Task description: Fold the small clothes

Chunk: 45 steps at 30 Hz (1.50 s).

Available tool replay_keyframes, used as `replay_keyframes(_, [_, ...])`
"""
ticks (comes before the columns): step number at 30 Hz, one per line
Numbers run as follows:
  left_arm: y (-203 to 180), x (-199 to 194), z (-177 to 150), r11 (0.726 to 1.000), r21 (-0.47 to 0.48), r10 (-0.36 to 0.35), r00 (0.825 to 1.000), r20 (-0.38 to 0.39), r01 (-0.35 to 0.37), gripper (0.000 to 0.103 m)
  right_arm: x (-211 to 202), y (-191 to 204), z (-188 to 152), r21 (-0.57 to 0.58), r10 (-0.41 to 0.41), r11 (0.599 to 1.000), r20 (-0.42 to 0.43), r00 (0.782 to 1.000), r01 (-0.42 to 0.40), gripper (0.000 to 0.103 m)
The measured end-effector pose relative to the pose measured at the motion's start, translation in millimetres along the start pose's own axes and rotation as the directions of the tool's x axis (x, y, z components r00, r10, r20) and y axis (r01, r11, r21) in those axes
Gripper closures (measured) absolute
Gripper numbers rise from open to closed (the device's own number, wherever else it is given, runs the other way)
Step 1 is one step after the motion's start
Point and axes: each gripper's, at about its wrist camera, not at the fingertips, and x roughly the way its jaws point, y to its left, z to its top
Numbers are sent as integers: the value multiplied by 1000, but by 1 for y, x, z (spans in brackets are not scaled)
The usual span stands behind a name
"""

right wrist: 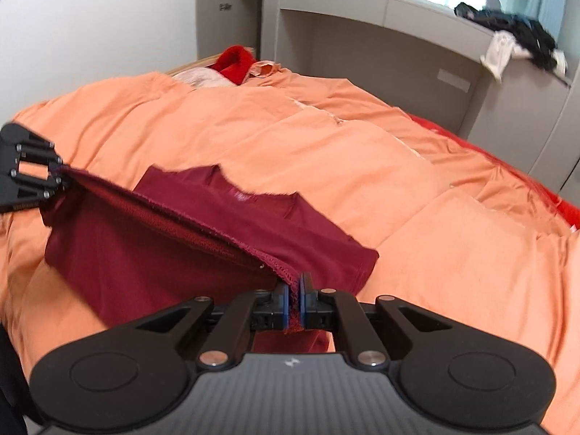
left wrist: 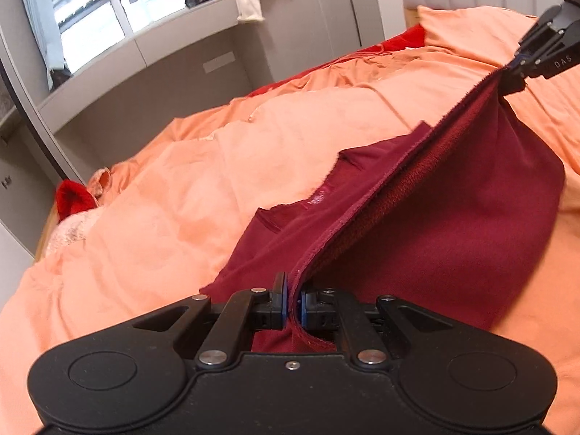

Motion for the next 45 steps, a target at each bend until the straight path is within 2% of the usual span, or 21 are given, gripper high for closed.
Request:
replay_keyframes(7, [35, 91, 25, 999, -8, -46, 993, -113, 45, 96, 82, -31, 33, -12, -22, 1000, -104, 994, 21, 98])
replay_keyframes(11, [42, 129, 30, 999, 25, -36, 987, -155, 40, 95, 123, -44, 43, -6, -21, 1000, -157, 987, 21, 98])
replay_keyframes(16, [61, 161, 34, 996, -19, -90, 977, -194, 88, 93, 155, -57, 50, 7, -8, 1000, -195, 981, 9, 98])
replay_keyframes(22, [70, 181, 34, 993, -23, -116, 970, -212, 114, 91, 188, -72, 57, 49, 26, 999, -230, 973, -15, 98])
replay_keyframes(23, [76, 182, 34, 991, -51, -133, 968, -212, 125, 88, 193, -73, 58, 56, 31, 998, -233, 972, -18, 97])
replay_keyframes(24, [82, 184, 34, 988, -81, -149, 966, -211, 135, 78, 198, -74, 58, 61, 35, 998, -238, 971, -21, 97])
replay_keyframes(25, [89, 185, 34, 985, -113, -153, 965, -211, 132, 57, 203, -76, 58, 68, 39, 997, -244, 969, -24, 97])
replay_keyframes(27, [107, 185, 32, 981, -173, -126, 974, -191, 93, 29, 211, -81, 56, 105, 50, 994, -238, 970, -26, 92])
replay_keyframes(28, [117, 180, 30, 973, -208, -133, 977, -168, 97, 24, 211, -85, 54, 131, 49, 991, -219, 974, -20, 77])
replay_keyframes(29, [126, 176, 29, 963, -245, -154, 977, -150, 114, 23, 208, -90, 52, 157, 48, 988, -197, 979, -17, 60])
replay_keyframes(30, [137, 172, 28, 951, -283, -171, 976, -133, 128, 21, 204, -95, 51, 177, 49, 984, -169, 984, -18, 52])
replay_keyframes(31, [146, 166, 26, 941, -312, -174, 978, -116, 131, 19, 197, -101, 51, 196, 46, 980, -134, 990, -19, 40])
replay_keyframes(33, [158, 154, 26, 944, -315, -137, 985, -100, 99, 17, 180, -112, 52, 229, 13, 973, -61, 998, 1, 37])
replay_keyframes(35, [167, 148, 26, 942, -327, -116, 988, -97, 79, 2, 158, -120, 54, 240, -37, 970, 24, 999, 30, 37])
replay_keyframes(36, [169, 149, 25, 939, -334, -122, 986, -114, 78, 1, 150, -120, 54, 239, -44, 971, 52, 998, 31, 37])
replay_keyframes(38, [164, 159, 27, 957, -286, -106, 979, -176, 52, 3, 139, -114, 54, 230, 23, 972, 77, 997, -41, 35])
replay_keyframes(39, [156, 164, 28, 969, -242, -85, 977, -195, 36, 5, 138, -106, 52, 216, 83, 972, 61, 995, -95, 35])
replay_keyframes(41, [148, 169, 25, 978, -207, -55, 977, -207, 11, 6, 143, -79, 45, 151, 111, 982, 5, 994, -110, 37])
replay_keyframes(42, [150, 172, 24, 969, -247, -84, 975, -205, 31, 6, 146, -66, 40, 99, 74, 993, -22, 997, -72, 39])
replay_keyframes(43, [157, 176, 22, 942, -329, -142, 969, -202, 69, 6, 150, -54, 34, 50, 24, 998, -38, 999, -22, 44])
replay_keyframes(45, [176, 184, 15, 849, -511, -256, 951, -174, 135, 6, 157, -52, 27, 19, -21, 1000, -48, 999, 22, 53])
